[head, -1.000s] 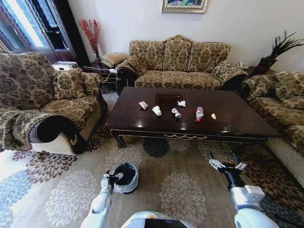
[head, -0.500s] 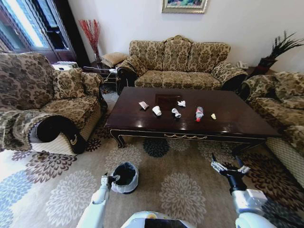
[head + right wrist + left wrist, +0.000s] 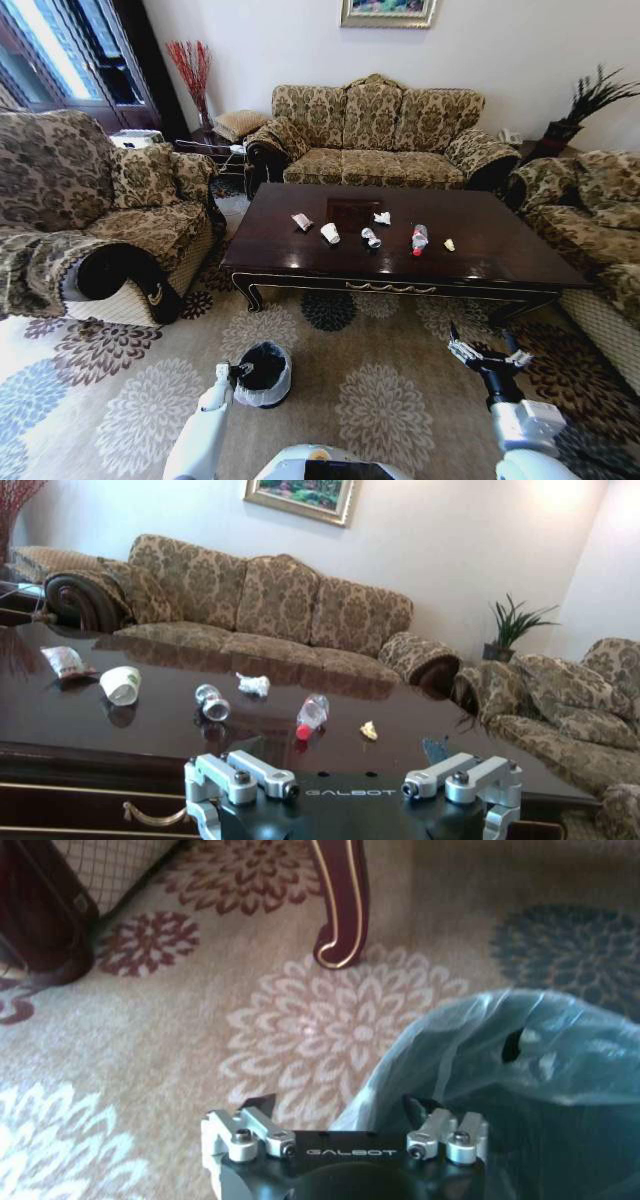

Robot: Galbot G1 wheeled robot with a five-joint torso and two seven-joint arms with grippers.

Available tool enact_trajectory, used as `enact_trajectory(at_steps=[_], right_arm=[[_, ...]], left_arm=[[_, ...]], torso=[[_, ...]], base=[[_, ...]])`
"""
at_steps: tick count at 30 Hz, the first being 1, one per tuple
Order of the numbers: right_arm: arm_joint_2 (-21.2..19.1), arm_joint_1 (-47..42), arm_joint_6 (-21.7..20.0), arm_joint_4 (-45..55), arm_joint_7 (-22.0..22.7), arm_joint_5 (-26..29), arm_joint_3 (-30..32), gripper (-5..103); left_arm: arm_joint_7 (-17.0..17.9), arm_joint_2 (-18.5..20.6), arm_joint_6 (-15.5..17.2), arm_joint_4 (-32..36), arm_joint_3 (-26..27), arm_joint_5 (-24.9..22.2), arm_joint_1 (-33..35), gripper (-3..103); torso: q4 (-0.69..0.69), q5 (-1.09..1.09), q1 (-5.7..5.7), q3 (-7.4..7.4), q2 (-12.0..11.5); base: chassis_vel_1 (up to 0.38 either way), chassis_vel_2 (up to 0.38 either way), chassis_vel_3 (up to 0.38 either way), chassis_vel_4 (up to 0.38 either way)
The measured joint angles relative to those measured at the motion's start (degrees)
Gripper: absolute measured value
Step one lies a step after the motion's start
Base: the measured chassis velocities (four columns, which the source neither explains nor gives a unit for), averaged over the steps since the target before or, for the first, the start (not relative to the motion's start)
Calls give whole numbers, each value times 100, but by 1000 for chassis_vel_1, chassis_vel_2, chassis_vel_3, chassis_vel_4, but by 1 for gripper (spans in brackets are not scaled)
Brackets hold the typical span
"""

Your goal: Move to the front of the table and place the trash on the table into the trash bin.

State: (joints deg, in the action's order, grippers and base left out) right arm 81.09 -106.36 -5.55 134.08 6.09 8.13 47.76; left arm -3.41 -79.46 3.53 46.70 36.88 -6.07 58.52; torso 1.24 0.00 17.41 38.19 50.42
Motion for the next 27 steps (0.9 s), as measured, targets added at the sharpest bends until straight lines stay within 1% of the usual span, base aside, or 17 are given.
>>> enact_trajectory(at_steps=[1,4,5,7,8,9,10,14,16,19,21,22,23,25,27], right_arm=[[0,0,0,0,0,0,0,100],[-8,24,-2,2,24,-8,-4,100],[-8,24,-2,2,24,-8,-4,100],[-14,37,-3,-1,42,-26,-16,100],[-15,39,-4,-2,47,-35,-24,100],[-18,41,-4,-3,47,-43,-33,100],[-18,41,-4,-3,47,-43,-33,100],[-63,62,-8,-13,54,-79,-45,100],[-79,68,-8,-14,59,-82,-45,100],[-140,88,-10,-13,104,-85,-42,100],[-147,90,-11,-12,112,-85,-41,100],[-162,99,-17,-7,133,-85,-41,100],[-165,104,-20,-4,140,-85,-41,100],[-166,110,-22,-4,148,-85,-43,100],[-163,118,-26,-5,160,-85,-57,100]], left_arm=[[0,0,0,0,0,0,0,89],[7,-5,74,-14,29,114,35,73],[7,-5,74,-14,29,114,35,73],[7,-19,92,-6,42,137,64,62],[9,-25,104,1,49,145,69,62],[11,-32,123,12,56,163,77,57],[11,-32,123,12,56,163,77,57],[7,-84,156,55,80,224,123,35],[1,-99,157,65,82,226,133,35],[-27,-176,165,97,96,230,155,19],[-28,-186,167,101,99,231,155,19],[-28,-213,173,114,104,232,156,8],[-27,-229,177,126,105,233,157,3],[-22,-245,188,141,105,233,160,3],[-22,-262,239,194,106,251,185,1]], torso=[[0,0,0,0,0],[0,0,0,0,0],[0,0,0,0,0],[1,0,0,0,0],[0,0,0,0,0],[0,0,0,0,0],[0,0,0,0,0],[0,0,0,0,0],[0,0,0,0,0],[0,0,0,0,0],[1,1,0,0,0],[1,2,0,0,0],[1,2,0,0,0],[1,3,0,0,0],[1,2,0,0,0]], base=[[0,0,0,0],[0,0,0,0],[0,0,0,0],[0,0,0,0],[0,0,0,0],[0,0,0,0],[0,0,0,0],[0,0,0,0],[0,0,0,0],[0,0,0,0],[0,0,0,0],[0,0,0,0],[0,0,0,0],[0,0,0,0],[0,0,0,0]])
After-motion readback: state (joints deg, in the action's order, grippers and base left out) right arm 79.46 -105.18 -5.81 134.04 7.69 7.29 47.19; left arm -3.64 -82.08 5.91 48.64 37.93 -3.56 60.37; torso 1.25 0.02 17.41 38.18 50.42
